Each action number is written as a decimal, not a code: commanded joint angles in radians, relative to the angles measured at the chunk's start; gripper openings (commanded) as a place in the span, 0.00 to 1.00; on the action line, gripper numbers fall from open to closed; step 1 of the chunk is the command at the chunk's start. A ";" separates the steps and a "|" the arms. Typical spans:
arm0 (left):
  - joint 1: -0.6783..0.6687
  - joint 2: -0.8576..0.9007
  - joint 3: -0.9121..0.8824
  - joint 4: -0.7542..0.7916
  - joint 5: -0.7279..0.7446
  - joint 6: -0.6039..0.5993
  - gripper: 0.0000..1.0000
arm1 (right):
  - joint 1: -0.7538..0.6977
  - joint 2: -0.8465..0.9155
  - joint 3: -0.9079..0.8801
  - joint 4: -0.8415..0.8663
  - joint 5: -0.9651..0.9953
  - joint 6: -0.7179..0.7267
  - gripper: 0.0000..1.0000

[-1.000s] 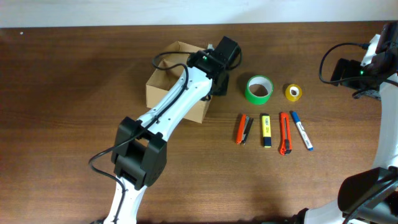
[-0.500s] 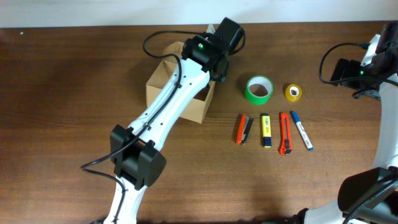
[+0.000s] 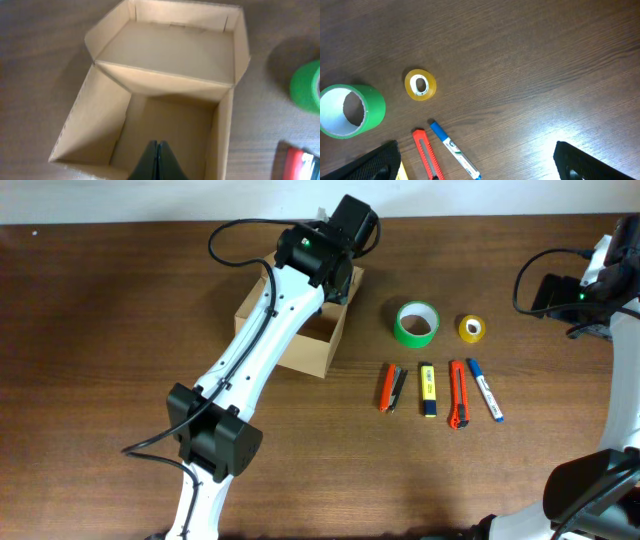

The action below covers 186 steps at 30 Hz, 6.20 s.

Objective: Pack container

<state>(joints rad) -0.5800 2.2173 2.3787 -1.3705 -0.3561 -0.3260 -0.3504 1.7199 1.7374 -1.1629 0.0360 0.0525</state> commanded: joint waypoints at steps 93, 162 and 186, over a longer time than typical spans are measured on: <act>0.838 -0.121 0.167 -0.261 0.152 0.172 0.34 | -0.003 0.005 0.018 -0.027 0.002 0.004 1.00; 0.838 -0.121 0.167 -0.238 0.184 0.264 0.99 | 0.392 0.510 0.230 -0.005 -0.028 0.038 0.70; 0.838 -0.121 0.167 -0.238 0.184 0.264 0.99 | 0.418 0.572 0.071 0.014 -0.025 0.038 0.48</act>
<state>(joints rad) 0.2546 2.1147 2.5340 -1.6112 -0.1822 -0.0742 0.0467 2.2772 1.8378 -1.1584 0.0174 0.0834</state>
